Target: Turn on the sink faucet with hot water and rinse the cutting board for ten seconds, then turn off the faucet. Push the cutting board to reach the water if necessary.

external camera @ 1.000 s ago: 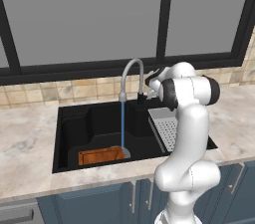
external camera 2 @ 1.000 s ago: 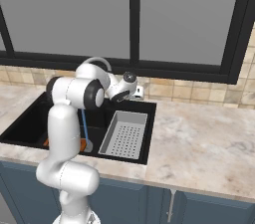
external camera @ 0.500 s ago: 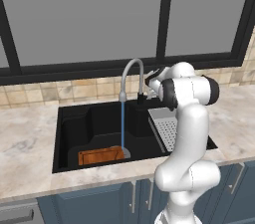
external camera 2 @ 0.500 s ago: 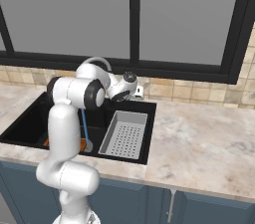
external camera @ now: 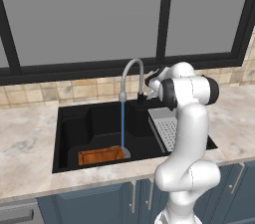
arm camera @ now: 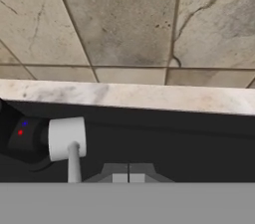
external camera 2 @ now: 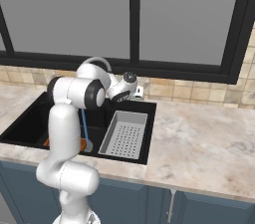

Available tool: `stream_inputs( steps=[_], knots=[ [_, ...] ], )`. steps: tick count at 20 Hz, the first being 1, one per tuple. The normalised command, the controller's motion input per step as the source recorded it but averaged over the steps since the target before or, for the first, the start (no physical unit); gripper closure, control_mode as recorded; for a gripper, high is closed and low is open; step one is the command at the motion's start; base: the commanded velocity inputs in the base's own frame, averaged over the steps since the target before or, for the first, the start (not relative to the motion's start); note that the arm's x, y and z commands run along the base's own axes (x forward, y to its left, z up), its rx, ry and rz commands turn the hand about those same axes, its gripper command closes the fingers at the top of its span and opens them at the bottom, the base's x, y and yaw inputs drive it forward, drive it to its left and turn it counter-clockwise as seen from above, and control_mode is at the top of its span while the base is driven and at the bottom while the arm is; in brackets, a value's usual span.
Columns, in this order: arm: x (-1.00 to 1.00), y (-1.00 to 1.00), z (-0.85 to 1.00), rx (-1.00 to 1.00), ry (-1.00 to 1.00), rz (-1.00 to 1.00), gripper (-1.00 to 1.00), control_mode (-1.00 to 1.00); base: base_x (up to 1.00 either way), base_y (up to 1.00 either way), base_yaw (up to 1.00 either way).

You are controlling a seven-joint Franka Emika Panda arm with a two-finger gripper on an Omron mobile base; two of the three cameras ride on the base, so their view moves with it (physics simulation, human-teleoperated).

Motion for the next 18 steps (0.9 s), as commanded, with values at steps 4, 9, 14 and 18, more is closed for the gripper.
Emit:
stream_inputs(
  steps=[4, 9, 14, 18],
  knots=[
    [0.0, 0.15, -0.14, 0.0, 0.0, 0.0, 1.0, -1.0, 0.0, 0.0, 0.0],
    [0.0, 0.21, -0.14, 0.0, 0.0, 0.0, 1.0, -1.0, 0.0, 0.0, 0.0],
    [-0.01, 0.25, -0.17, 0.0, 0.0, 0.0, 1.0, -1.0, 0.0, 0.0, 0.0],
    [-0.06, 0.28, -0.2, 0.0, 0.0, 0.0, 1.0, -1.0, 0.0, 0.0, 0.0]
  ],
)
